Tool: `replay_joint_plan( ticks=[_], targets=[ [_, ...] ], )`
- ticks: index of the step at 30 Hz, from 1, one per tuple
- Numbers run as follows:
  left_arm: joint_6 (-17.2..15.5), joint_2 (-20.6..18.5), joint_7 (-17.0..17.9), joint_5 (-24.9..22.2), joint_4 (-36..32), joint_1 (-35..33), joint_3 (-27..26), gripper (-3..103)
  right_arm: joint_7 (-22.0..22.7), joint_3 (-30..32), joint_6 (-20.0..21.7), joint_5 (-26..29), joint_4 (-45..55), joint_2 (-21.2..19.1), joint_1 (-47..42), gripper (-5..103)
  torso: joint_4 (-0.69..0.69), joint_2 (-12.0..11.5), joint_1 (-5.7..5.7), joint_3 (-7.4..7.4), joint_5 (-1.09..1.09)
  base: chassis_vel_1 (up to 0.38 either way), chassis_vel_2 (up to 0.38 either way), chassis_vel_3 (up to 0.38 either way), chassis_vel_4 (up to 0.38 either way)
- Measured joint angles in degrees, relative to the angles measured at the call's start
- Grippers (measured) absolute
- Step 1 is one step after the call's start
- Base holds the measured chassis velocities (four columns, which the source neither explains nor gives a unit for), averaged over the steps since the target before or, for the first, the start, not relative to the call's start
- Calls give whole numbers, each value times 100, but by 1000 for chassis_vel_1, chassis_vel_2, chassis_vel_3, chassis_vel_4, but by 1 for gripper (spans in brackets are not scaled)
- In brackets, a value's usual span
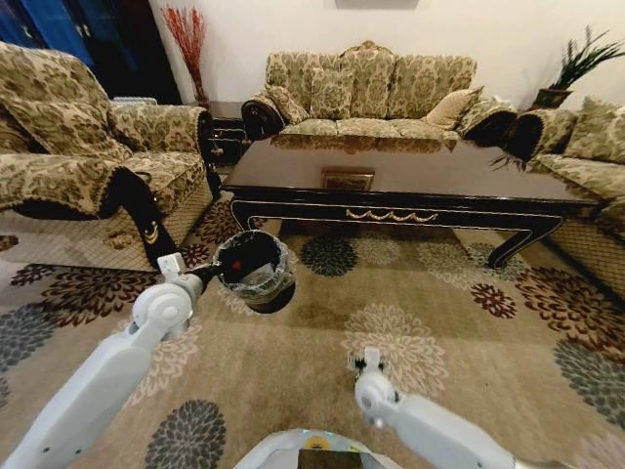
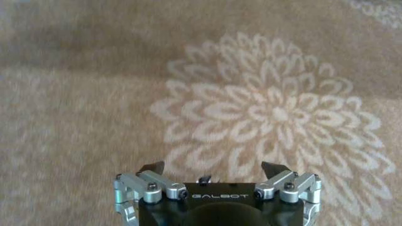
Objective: Move to the front of the table and pick up the trash from the floor, then place it into the trash bin.
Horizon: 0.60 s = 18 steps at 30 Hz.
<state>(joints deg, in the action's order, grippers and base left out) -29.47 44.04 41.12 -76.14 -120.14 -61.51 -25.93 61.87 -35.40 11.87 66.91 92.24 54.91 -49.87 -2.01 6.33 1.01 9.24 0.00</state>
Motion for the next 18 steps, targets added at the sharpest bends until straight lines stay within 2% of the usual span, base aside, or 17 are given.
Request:
replay_joint_plan(
  ticks=[3,5,18],
  targets=[
    [-1,-19,-8,-7,-57,14,-1,4,0,-121,0,-90,-193,88,44,100,-2,0,0,0,0,0,0,0,0],
    [-2,-48,-15,-28,-80,45,16,4,-1,-159,-1,-123,-279,135,75,100,2,0,0,0,2,0,0,0,0],
    [-12,-24,-65,-38,76,188,164,4,10,-183,-20,-280,-254,80,-191,100,1,0,0,0,0,0,0,0,0]
  ],
)
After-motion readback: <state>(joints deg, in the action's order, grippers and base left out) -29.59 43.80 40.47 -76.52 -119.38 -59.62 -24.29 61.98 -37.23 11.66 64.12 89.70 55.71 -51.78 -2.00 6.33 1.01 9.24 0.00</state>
